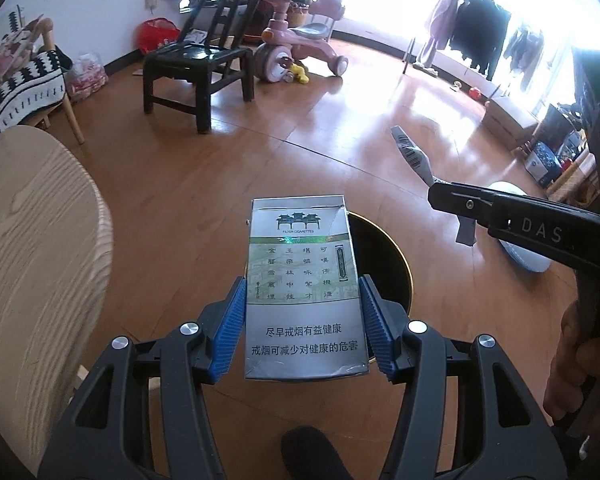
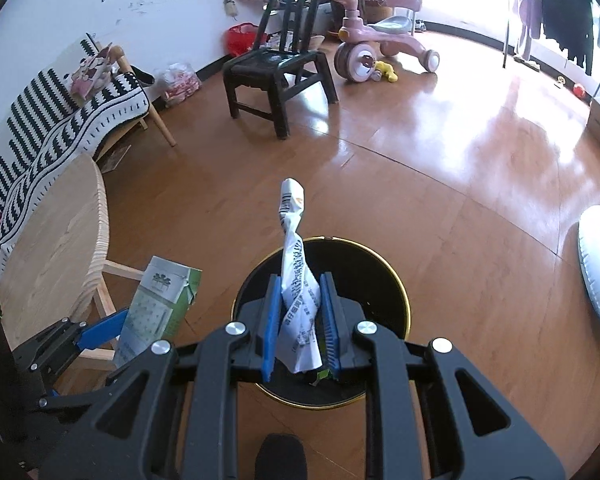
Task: Collect trash
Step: 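Carry the white pack and paper strip over the trash bin with both tools, then open both tools to drop the white pack and paper strip into the bin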
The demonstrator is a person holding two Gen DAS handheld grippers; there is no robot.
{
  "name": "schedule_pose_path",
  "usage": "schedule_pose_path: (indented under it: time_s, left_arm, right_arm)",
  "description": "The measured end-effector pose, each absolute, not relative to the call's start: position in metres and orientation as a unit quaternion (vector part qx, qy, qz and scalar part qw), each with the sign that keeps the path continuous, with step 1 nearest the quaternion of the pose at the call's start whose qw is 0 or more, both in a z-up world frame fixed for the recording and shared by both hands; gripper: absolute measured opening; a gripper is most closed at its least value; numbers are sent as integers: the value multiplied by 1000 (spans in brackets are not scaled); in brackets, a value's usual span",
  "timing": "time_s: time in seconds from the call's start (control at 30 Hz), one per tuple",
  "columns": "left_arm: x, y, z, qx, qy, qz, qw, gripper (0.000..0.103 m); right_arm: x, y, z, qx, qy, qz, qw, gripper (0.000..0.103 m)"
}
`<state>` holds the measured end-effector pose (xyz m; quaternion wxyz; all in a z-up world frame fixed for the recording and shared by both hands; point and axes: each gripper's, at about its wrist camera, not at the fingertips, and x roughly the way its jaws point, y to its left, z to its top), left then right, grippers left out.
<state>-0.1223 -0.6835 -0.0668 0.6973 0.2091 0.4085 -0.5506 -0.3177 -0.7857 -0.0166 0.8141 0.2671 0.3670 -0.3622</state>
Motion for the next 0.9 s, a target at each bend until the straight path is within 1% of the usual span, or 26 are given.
schedule_pose_path:
  time_s: [0.7, 0.73, 0.77, 0.8, 0.83, 0.87, 0.9]
  left_arm:
    - [-134, -708, -76, 216, 413, -562, 683, 55]
    - [-135, -709, -77, 218, 413, -562, 683, 55]
    - [-136, -709, -78, 220, 415, -562, 680, 58]
    - [-136, -710, -79, 221, 419, -563, 678, 66]
    - [-136, -710, -80, 220, 420, -563, 677, 70]
    - [-136, -709, -80, 219, 418, -562, 680, 75]
    - [-136, -709, -80, 219, 417, -561, 681, 75]
  right_arm:
    - [-318, -796, -24, 277, 366, -375, 806, 21]
    - [-320, -797, -25, 279, 365, -376, 805, 26]
    - [-321, -796, -25, 281, 361, -377, 805, 40]
    - [-323, -796, -24, 283, 357, -378, 806, 51]
    - [-324, -795, -23, 282, 353, -381, 806, 61]
    - [-325, -794, -22, 281, 350, -383, 808, 62]
    - [-326, -794, -21, 280, 349, -383, 808, 62]
